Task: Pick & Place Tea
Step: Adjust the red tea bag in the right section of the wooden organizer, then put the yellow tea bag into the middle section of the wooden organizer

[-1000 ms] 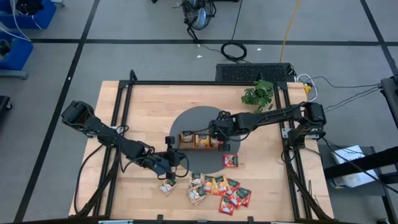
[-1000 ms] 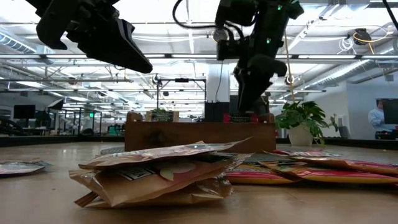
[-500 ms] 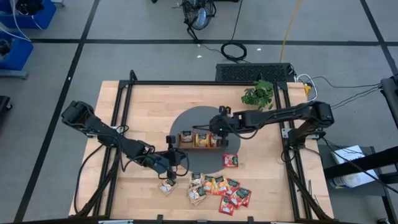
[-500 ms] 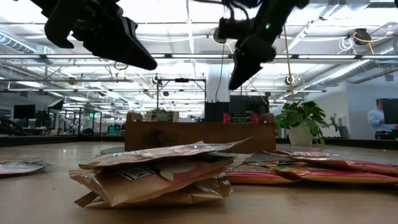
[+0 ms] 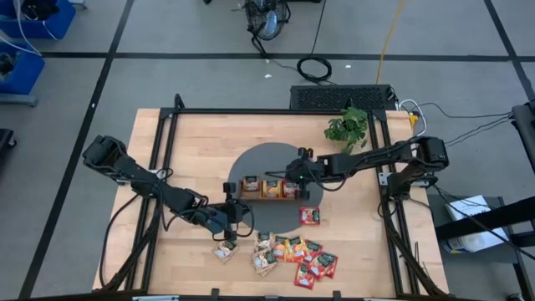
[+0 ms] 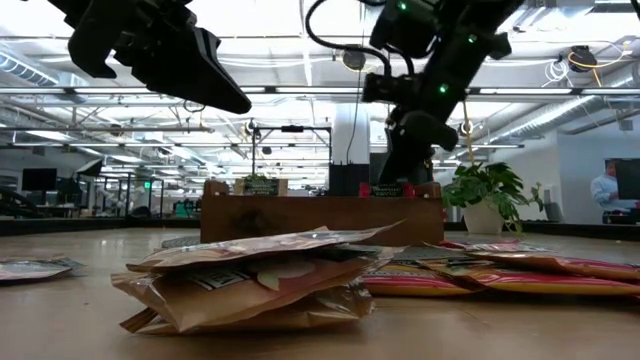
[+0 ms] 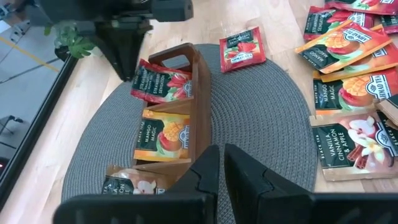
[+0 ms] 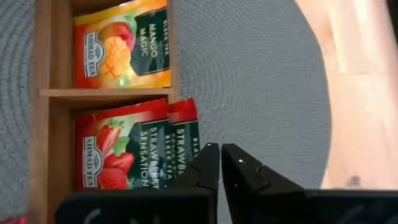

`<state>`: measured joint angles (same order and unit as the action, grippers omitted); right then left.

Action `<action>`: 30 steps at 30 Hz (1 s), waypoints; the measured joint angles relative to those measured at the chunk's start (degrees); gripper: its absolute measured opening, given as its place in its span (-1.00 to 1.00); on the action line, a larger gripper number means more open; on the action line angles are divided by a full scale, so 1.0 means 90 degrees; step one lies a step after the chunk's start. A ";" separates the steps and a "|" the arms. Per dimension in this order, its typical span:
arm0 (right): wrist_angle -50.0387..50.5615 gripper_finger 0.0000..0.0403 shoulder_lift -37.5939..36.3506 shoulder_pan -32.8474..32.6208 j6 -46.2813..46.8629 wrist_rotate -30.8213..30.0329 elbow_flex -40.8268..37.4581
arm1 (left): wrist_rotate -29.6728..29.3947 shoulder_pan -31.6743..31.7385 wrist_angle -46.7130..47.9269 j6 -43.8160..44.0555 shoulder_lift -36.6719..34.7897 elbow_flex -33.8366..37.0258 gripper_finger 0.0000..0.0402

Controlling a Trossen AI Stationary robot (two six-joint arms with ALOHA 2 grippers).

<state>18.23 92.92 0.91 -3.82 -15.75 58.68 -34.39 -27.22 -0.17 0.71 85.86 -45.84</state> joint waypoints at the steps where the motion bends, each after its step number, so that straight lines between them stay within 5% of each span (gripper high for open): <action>1: -0.0100 -0.97 0.0000 0.0000 -0.0002 0.0092 -0.0074 | 0.0000 0.0000 -0.0001 0.0020 0.0000 0.0000 -0.84; 17: -0.0162 -0.89 -0.0418 -0.0149 -0.0011 0.0102 0.0032 | 0.0073 0.0000 -0.0006 0.0063 0.0000 0.0000 -0.84; 25: 0.0272 -0.70 -0.1627 -0.0981 0.0508 0.0800 -0.0011 | 0.1523 -0.0017 -0.1386 -0.0040 0.0742 -0.0083 -0.84; 30: -0.0105 -0.64 -0.1806 -0.1830 0.1197 0.1285 -0.0512 | 0.2150 0.0019 -0.1641 -0.0692 0.1825 -0.0951 -0.84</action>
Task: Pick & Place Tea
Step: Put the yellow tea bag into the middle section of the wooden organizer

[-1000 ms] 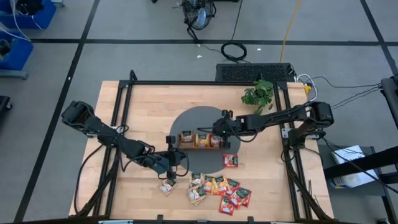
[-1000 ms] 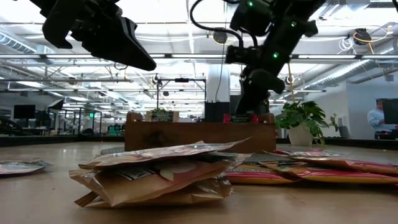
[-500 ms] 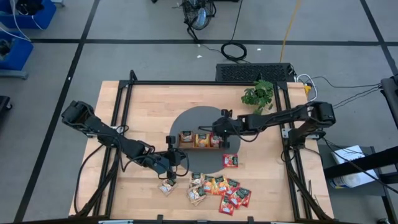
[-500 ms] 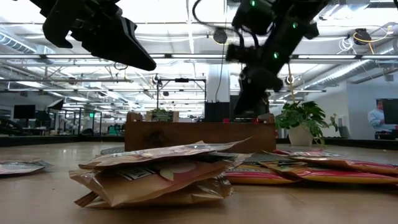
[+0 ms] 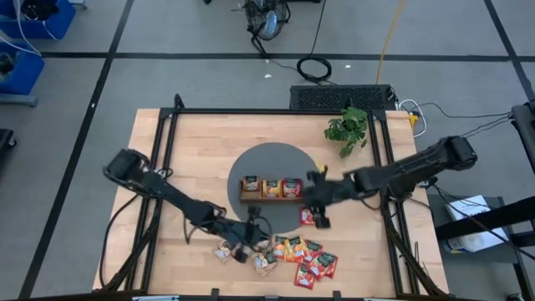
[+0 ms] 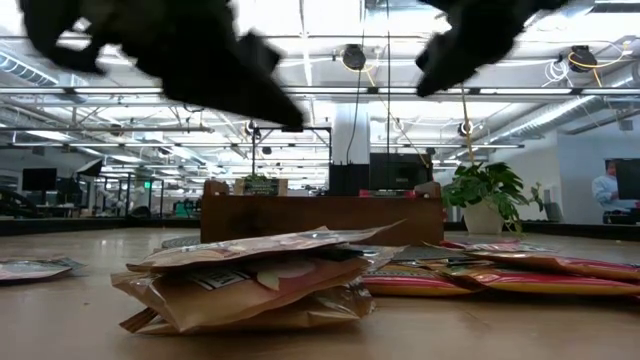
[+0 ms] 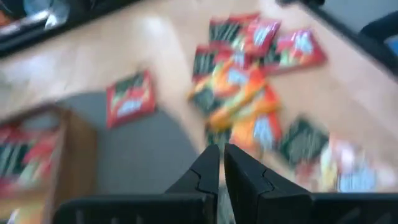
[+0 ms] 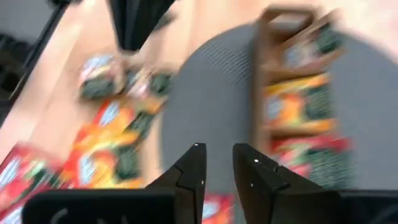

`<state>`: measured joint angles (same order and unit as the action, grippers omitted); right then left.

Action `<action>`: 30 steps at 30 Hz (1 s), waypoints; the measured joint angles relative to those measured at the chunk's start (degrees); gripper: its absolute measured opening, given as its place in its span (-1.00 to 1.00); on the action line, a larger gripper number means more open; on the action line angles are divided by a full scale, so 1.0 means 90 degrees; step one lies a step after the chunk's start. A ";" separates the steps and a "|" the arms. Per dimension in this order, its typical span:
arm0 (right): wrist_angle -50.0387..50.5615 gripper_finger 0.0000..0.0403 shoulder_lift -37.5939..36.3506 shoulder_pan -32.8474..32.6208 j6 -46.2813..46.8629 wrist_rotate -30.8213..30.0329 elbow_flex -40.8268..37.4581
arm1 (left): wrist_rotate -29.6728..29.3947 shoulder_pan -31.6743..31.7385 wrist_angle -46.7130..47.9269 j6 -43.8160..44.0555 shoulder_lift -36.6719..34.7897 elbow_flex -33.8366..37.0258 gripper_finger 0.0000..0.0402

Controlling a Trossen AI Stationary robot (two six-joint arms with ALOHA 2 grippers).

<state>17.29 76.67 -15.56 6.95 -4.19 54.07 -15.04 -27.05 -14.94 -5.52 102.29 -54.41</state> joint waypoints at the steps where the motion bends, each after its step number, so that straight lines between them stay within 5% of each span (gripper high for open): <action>1: -0.0102 -0.64 0.0032 -0.0197 0.0100 -0.0005 -0.0165 | -0.0002 0.0004 0.0056 -0.0004 0.0175 -0.0265 -0.84; 6: -0.0746 -0.67 0.0357 -0.1166 0.0881 0.0005 -0.0848 | 0.0199 0.0125 0.0737 0.0103 0.0907 -0.1409 -0.84; 13: -0.2589 -0.85 0.1295 -0.2251 0.1171 0.0005 -0.1036 | 0.0837 0.0273 0.1004 -0.0005 0.1366 -0.1793 -0.84; 22: -0.3808 -0.97 0.2654 -0.2051 0.1065 0.0040 -0.1036 | 0.0816 0.0474 0.1183 0.0202 0.1354 -0.1798 -0.84; 30: -0.4035 -0.99 0.2831 -0.1601 0.0939 0.0282 -0.1028 | 0.0842 0.0503 0.1234 0.0300 0.1354 -0.1727 -0.84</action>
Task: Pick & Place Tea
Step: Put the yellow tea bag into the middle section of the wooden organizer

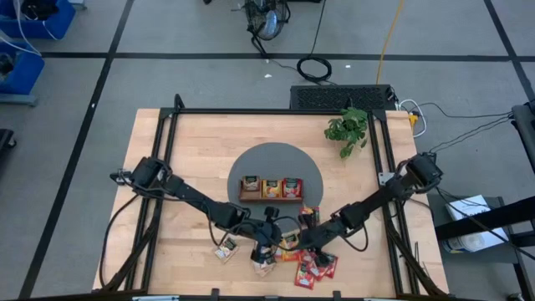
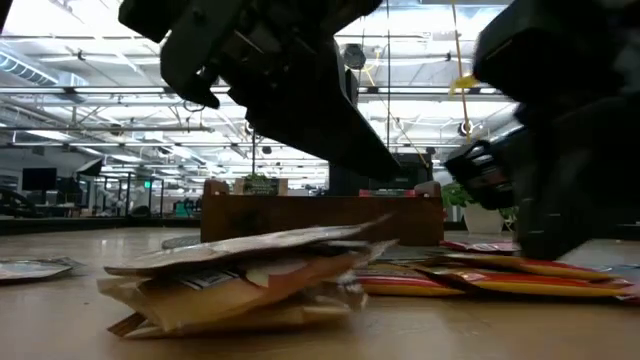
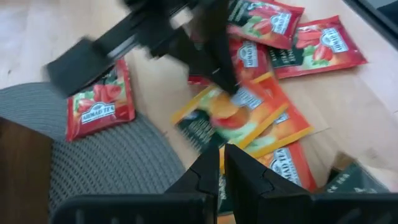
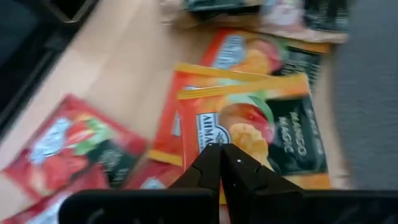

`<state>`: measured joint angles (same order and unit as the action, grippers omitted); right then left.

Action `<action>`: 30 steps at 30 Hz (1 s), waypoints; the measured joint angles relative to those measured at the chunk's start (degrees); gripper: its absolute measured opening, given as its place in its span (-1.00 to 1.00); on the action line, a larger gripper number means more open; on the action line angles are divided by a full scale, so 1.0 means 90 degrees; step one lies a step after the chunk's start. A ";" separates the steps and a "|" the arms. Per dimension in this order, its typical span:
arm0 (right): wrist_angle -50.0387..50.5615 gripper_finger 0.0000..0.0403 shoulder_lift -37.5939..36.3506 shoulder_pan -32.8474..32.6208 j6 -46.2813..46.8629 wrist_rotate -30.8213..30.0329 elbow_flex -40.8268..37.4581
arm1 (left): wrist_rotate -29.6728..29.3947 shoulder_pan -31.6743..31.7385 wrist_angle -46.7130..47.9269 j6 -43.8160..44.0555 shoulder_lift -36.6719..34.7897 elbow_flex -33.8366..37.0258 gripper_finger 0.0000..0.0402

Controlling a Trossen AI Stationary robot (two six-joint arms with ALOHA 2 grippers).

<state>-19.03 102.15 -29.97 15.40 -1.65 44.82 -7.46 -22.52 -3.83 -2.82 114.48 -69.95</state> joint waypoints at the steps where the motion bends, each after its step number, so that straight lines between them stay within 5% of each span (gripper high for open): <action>1: 0.0001 -1.00 0.0000 0.0060 0.0002 -0.0006 0.0000 | 0.0000 0.0000 0.0001 0.0008 0.0000 0.0000 -0.84; 9: 0.0083 -1.00 0.0002 0.0296 0.0161 -0.1013 0.0000 | 0.0005 0.0002 -0.0025 0.0039 0.0000 0.0000 -0.84; 15: 0.0054 -0.99 -0.0086 0.0274 -0.0029 -0.0900 0.0000 | 0.0143 0.0000 0.0253 0.0154 0.0000 0.0000 -0.84; 24: 0.0052 -0.98 -0.0291 -0.0041 -0.0156 0.0197 0.0000 | 0.0355 0.0061 0.0258 0.0822 0.0000 0.0002 -0.83; 30: 0.0034 -0.98 -0.0248 -0.0141 -0.0328 -0.0168 -0.0002 | 0.0113 0.0297 0.0319 0.2148 -0.0005 0.0002 -0.83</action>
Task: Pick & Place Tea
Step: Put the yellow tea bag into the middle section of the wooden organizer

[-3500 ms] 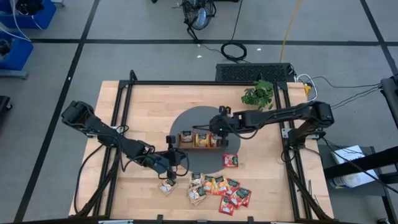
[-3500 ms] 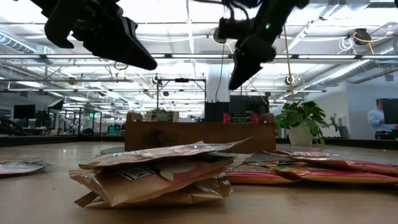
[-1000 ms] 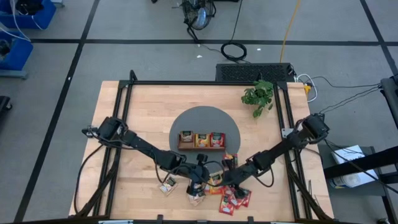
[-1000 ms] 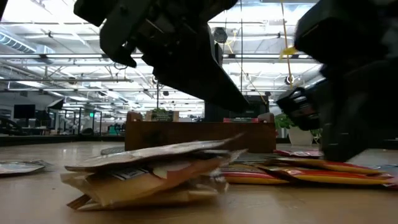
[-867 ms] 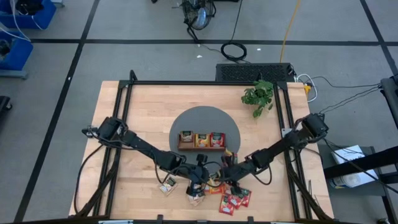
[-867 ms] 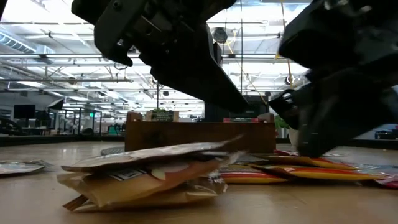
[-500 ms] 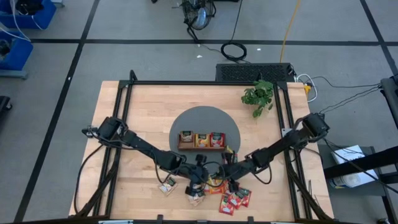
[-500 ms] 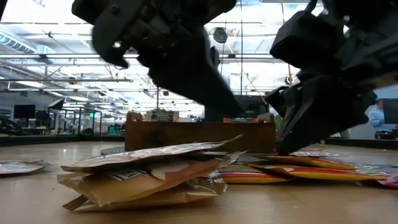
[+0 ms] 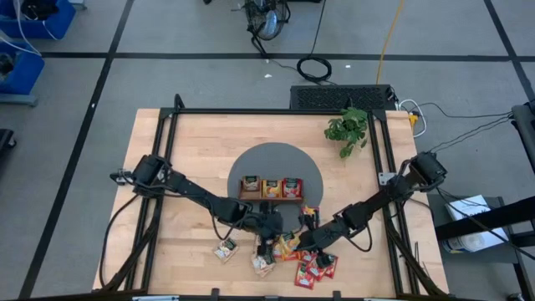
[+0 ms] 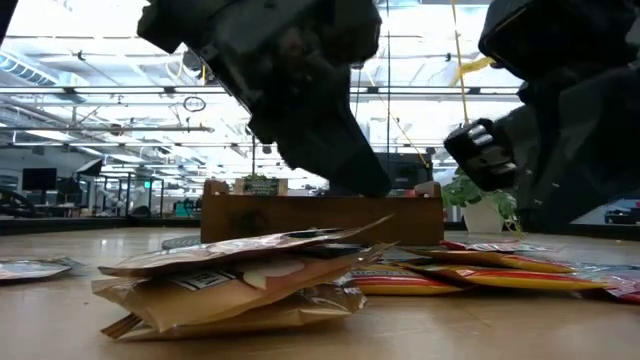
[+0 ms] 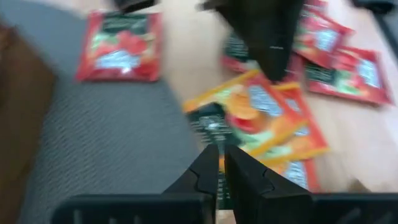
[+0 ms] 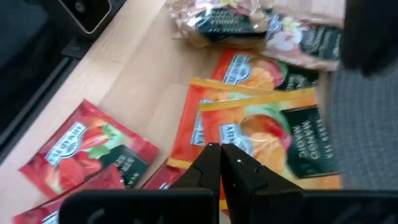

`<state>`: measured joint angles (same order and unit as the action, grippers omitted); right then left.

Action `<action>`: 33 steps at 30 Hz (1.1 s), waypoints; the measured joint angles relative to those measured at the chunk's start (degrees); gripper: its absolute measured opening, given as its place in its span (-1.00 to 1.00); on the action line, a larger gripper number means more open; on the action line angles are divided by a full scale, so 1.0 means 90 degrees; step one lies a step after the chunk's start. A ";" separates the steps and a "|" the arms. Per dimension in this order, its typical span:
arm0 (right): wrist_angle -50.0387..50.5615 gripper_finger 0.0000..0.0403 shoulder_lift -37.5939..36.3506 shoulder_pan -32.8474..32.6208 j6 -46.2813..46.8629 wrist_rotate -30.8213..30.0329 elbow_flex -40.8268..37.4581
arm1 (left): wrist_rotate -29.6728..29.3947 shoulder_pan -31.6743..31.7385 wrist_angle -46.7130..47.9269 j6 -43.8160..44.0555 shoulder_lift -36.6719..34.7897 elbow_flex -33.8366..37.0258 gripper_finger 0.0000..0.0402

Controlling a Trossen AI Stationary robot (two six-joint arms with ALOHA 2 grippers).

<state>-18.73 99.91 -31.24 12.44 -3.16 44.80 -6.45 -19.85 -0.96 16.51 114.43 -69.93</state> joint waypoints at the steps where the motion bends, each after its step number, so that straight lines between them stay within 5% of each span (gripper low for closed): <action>1: -0.0008 -0.98 0.0009 0.0000 -0.0066 -0.0007 0.0000 | -0.0092 0.0018 0.0033 0.0171 0.0000 0.0000 -0.81; 18: -0.0636 -0.98 0.0843 0.0300 -0.0488 0.0020 0.0017 | -0.0138 0.0032 0.0301 0.1627 0.0000 0.0002 -0.08; 33: -0.0776 -0.98 0.1276 0.0459 -0.0344 -0.0138 0.0010 | 0.0110 0.0121 0.1541 0.2233 0.0000 0.0002 -0.01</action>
<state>-25.71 111.39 -27.11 9.34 -4.40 44.88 -5.46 -18.76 12.91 36.61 114.43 -69.91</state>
